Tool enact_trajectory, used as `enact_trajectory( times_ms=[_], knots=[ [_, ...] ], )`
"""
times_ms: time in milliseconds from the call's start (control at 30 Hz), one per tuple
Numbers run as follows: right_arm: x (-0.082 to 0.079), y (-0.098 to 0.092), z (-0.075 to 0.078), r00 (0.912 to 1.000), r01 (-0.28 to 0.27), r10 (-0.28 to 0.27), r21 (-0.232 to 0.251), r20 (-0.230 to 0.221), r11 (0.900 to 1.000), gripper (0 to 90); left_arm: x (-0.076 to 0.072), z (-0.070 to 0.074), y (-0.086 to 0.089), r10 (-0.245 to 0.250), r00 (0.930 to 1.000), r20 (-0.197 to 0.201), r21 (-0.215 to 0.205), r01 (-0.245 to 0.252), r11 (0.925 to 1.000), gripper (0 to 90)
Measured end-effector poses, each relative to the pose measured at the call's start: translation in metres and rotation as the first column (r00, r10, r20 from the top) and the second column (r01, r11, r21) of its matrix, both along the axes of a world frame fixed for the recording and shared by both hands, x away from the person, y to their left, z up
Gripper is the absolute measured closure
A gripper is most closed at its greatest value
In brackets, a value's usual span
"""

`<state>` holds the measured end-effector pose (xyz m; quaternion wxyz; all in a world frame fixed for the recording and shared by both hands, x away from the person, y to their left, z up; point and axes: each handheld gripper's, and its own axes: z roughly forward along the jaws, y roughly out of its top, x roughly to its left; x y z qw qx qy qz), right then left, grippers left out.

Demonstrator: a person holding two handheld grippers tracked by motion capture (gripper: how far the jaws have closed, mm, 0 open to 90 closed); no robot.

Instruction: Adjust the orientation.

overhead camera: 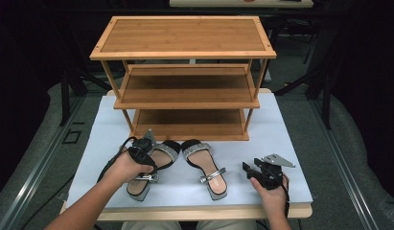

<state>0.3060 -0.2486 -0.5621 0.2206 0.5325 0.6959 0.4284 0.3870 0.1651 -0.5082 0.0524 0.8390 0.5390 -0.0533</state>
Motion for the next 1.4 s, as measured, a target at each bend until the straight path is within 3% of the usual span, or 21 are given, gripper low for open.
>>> enact_trajectory(
  times_ms=[133,367,633,1000,1400],
  knots=[
    [0.000,0.000,0.000,1.0000,0.001,-0.001,0.003,-0.001,1.000,44.8,0.000,0.001,0.007,-0.004,1.0000,0.008,-0.016,0.004,0.9999,42.7],
    [0.000,0.000,0.000,1.0000,0.004,-0.004,0.002,-0.001,1.000,44.8,-0.002,0.010,0.013,0.000,0.9982,0.059,-0.040,0.002,0.9992,43.5],
    [0.000,0.000,-0.001,1.0000,0.003,-0.003,0.010,0.003,1.000,44.8,-0.001,0.021,0.021,-0.005,0.9963,0.085,-0.029,0.008,0.9995,44.2],
    [0.001,-0.001,-0.001,1.0000,0.005,-0.006,0.013,0.002,1.000,44.8,0.002,0.040,0.026,0.031,0.9910,0.130,-0.076,-0.021,0.9969,44.4],
    [0.000,-0.002,0.000,1.0000,0.002,-0.002,0.017,-0.006,1.000,44.8,0.026,0.025,0.007,0.119,0.9760,0.182,-0.137,-0.095,0.9860,44.4]
  ],
)
